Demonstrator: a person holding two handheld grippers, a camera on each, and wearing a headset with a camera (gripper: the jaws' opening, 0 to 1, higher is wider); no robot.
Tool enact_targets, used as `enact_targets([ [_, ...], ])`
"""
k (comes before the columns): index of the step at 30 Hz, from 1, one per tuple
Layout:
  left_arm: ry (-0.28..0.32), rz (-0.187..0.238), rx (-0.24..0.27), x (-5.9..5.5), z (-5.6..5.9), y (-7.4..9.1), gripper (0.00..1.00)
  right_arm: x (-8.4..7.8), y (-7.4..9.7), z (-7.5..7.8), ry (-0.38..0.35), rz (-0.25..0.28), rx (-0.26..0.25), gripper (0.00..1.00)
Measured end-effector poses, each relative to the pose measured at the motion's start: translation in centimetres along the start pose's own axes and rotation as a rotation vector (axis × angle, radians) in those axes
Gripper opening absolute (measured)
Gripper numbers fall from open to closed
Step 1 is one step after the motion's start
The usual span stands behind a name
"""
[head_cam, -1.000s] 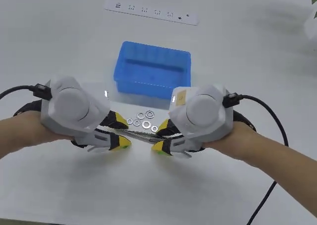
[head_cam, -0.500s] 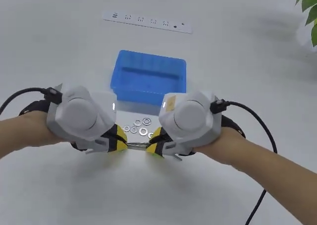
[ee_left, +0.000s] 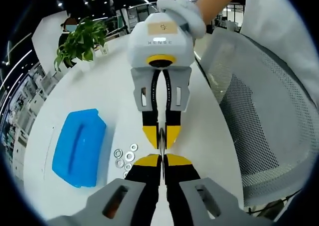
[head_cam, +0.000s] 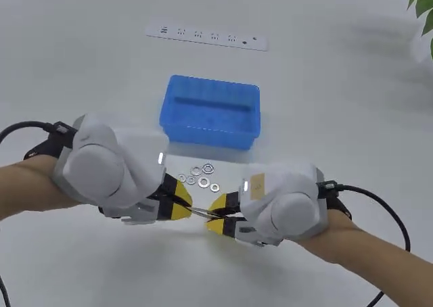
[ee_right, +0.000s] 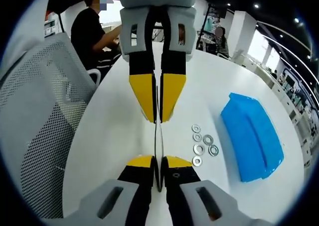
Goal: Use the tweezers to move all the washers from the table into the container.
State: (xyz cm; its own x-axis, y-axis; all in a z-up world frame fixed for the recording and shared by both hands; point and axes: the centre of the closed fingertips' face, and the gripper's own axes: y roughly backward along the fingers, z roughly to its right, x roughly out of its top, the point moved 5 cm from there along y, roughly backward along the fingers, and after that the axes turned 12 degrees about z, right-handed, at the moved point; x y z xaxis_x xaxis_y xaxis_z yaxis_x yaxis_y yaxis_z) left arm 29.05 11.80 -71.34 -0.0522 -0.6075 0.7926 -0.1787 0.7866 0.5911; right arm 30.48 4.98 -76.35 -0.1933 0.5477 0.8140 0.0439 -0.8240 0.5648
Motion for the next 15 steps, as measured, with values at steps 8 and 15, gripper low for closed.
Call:
enact_targets([
  [8, -0.011, 0.129, 0.016, 3.6, -0.3, -0.6, 0.05, 0.2, 1.8, 0.3, 0.011, 0.099, -0.041, 0.08],
  [15, 0.004, 0.208, 0.021, 5.3, -0.2, -1.8, 0.05, 1.3, 1.5, 0.2, 0.063, 0.12, -0.02, 0.08],
])
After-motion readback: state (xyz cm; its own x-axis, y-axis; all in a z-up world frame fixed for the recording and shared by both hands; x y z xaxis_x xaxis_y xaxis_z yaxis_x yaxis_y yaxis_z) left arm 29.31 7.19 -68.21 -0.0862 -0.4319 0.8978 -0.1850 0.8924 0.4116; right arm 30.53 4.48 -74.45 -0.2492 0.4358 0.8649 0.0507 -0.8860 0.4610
